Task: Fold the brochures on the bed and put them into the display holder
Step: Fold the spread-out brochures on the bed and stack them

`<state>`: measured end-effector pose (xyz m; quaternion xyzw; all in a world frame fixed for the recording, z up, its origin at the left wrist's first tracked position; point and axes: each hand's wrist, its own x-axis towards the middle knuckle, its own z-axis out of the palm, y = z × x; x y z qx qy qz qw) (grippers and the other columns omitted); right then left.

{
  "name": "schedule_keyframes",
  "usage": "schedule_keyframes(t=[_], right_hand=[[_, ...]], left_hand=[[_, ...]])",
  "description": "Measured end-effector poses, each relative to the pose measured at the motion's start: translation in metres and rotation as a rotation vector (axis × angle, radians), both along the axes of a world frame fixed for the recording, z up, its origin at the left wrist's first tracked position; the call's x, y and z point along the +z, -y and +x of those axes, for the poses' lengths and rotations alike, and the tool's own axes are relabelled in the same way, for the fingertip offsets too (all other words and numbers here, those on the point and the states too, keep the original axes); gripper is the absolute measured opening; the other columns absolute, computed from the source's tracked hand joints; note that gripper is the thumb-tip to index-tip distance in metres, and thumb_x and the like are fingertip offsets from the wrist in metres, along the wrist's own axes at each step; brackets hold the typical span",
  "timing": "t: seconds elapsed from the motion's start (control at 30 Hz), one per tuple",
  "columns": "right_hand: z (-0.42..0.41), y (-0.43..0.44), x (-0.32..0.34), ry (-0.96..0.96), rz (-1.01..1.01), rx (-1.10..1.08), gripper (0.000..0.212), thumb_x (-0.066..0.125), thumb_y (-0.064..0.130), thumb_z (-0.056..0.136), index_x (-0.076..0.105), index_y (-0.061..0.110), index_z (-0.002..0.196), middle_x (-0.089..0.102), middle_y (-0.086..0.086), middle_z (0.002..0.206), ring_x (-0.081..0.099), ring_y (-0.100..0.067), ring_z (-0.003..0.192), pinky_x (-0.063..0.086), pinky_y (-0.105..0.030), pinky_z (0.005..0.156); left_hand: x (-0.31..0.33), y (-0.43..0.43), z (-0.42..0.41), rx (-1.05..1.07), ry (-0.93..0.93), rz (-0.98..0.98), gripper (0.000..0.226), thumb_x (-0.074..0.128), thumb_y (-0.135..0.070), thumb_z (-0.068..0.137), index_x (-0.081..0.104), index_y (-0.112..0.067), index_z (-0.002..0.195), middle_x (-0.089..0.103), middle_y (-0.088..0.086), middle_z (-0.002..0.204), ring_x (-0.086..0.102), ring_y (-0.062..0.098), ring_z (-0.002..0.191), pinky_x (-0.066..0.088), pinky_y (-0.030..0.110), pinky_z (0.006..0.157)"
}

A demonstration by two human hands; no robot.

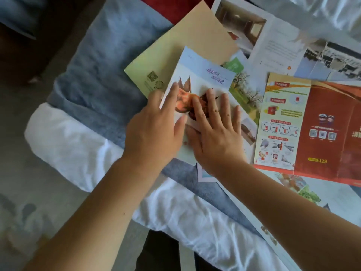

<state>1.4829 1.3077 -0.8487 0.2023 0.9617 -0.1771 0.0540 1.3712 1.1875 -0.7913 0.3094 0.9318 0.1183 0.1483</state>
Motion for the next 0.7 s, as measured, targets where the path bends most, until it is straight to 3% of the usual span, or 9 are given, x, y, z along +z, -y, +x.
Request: schedule_keyframes(t=[0.07,0.13,0.23,0.33,0.47,0.7], right_hand=[[-0.003,0.006,-0.009,0.021,0.079,0.035,0.063,0.025,0.054,0.107,0.020,0.030,0.166,0.011,-0.006,0.174,0.003,-0.038,0.159,0.003,-0.067,0.124],[-0.003,0.008,-0.015,0.034,0.142,0.061,0.062,0.023,0.051,0.108,0.016,0.031,0.166,0.009,-0.006,0.174,0.002,-0.038,0.159,0.002,-0.068,0.123],[-0.002,0.008,-0.020,0.036,0.188,0.084,0.059,0.019,0.046,0.110,0.014,0.029,0.166,0.007,-0.008,0.174,0.001,-0.038,0.159,0.004,-0.069,0.123],[-0.001,0.005,-0.021,0.019,0.168,0.047,0.062,0.019,0.045,0.110,0.008,0.023,0.167,0.003,-0.014,0.173,-0.001,-0.035,0.160,0.003,-0.065,0.125],[0.000,-0.001,-0.020,-0.007,0.133,-0.004,0.070,0.015,0.050,0.108,0.006,0.012,0.166,0.001,-0.021,0.172,-0.001,-0.034,0.160,0.002,-0.059,0.127],[0.007,-0.046,-0.024,-0.024,0.196,-0.097,0.066,0.015,0.050,0.108,0.009,0.021,0.167,0.001,-0.018,0.173,0.000,-0.033,0.160,0.000,-0.056,0.128]], left_hand=[[-0.020,0.005,0.003,-0.010,-0.085,-0.116,0.062,0.048,-0.042,0.103,0.034,-0.022,0.159,0.034,0.014,0.160,0.051,0.037,0.127,0.040,0.048,0.104],[-0.038,0.008,0.014,0.000,-0.165,-0.120,0.050,0.041,-0.041,0.106,0.041,-0.030,0.156,0.028,0.012,0.166,0.042,0.042,0.136,0.025,0.051,0.117],[-0.062,0.012,0.025,-0.011,-0.194,-0.051,0.051,0.035,-0.041,0.108,0.036,-0.035,0.158,0.021,0.005,0.170,0.018,0.044,0.154,0.010,0.051,0.126],[-0.075,0.013,0.023,-0.002,-0.235,-0.031,0.056,0.032,-0.044,0.107,0.023,-0.038,0.162,0.013,0.002,0.172,-0.008,0.038,0.157,-0.002,0.052,0.127],[-0.079,0.014,0.020,0.001,-0.243,-0.018,0.055,0.029,-0.047,0.108,0.021,-0.039,0.162,0.013,0.002,0.172,-0.003,0.034,0.158,0.000,0.054,0.127],[-0.077,0.026,0.005,-0.040,-0.234,-0.063,0.056,0.025,-0.048,0.108,0.017,-0.040,0.163,0.010,0.002,0.172,0.006,0.028,0.159,0.003,0.051,0.127]])
